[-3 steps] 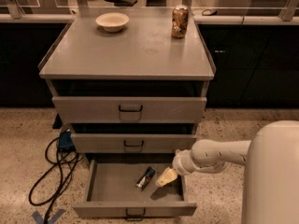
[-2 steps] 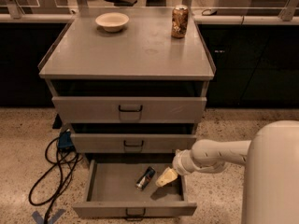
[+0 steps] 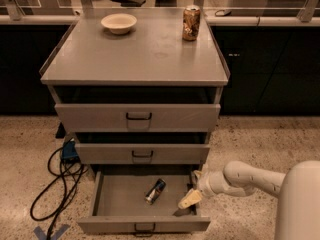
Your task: Pick redbull can from bottom drawer and place on counter
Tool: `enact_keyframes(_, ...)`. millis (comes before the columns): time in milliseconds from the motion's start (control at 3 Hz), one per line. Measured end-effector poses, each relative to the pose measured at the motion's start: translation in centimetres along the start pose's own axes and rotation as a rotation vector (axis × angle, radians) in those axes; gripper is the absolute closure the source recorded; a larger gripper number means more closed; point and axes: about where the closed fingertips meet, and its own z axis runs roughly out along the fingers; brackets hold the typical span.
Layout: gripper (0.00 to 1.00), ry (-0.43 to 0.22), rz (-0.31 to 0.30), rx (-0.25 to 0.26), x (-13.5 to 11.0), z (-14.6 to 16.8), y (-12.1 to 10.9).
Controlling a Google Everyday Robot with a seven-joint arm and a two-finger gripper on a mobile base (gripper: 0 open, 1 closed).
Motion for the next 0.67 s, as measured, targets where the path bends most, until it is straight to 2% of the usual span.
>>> enact_keyframes(333,0.00,0.020,0.079,-0.140,5.3,4.5,-0.1)
enact_keyframes(667,0.00,0.011,0.104,-0.206,7.5,6.3,0.5)
